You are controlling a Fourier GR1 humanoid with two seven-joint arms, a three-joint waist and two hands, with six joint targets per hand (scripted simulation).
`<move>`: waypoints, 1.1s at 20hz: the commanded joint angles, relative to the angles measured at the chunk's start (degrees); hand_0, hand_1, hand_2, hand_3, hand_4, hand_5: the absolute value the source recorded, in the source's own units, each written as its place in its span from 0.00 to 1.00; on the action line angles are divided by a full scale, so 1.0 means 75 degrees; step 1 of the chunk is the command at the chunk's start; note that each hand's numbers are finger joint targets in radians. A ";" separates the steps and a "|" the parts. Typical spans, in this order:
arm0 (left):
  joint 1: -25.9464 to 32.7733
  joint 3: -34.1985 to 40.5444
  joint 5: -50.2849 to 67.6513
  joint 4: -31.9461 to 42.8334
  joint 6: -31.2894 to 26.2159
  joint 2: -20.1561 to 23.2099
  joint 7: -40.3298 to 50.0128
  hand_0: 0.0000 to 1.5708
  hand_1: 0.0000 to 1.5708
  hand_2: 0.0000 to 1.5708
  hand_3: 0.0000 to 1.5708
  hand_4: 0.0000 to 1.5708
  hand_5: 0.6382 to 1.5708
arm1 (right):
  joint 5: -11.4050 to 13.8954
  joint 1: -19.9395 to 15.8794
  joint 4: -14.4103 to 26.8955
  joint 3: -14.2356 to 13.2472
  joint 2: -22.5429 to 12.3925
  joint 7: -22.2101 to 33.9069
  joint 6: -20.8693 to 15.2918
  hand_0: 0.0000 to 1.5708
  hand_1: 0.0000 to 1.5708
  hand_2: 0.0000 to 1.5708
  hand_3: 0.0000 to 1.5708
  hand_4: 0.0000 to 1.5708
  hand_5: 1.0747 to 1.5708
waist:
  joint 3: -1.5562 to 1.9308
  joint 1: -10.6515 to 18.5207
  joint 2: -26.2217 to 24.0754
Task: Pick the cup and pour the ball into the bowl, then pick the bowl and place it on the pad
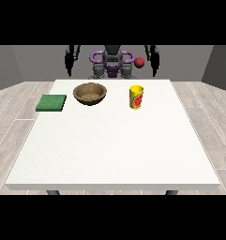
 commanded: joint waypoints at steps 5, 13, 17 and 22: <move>-0.0096 0.0133 0.0120 -0.0738 0.0000 0.0246 0.0702 0.00 0.00 0.00 0.00 0.42 0.99 | -0.0077 -0.0036 -0.0721 -0.0126 -0.0329 0.0708 0.0055 0.00 0.00 0.00 0.00 0.56 0.92 | 0.0014 -0.0007 -0.1983; -0.0276 0.0171 0.0818 -0.2014 0.0983 -0.0469 0.3212 0.00 0.00 0.00 0.00 0.39 0.99 | -0.0905 0.0491 -0.2708 0.0153 0.0351 0.3620 -0.0570 0.00 0.00 0.00 0.00 0.55 0.92 | 0.0039 -0.0556 -0.2694; -0.1274 -0.0205 0.0383 -0.2309 0.1529 -0.0628 0.3566 0.00 0.00 0.00 0.00 0.36 0.99 | -0.1237 -0.0006 -0.3220 -0.0337 0.0039 0.3674 -0.0485 0.00 0.00 0.00 0.00 0.49 0.95 | 0.0041 -0.0513 -0.1796; -0.2014 0.0072 0.0136 -0.1475 0.1514 -0.0564 0.2209 0.00 0.00 0.00 0.00 0.39 0.98 | -0.1088 -0.0581 -0.2890 -0.0392 0.0172 0.2672 -0.0482 0.00 0.00 0.00 0.00 0.46 0.94 | 0.0041 -0.0614 -0.0364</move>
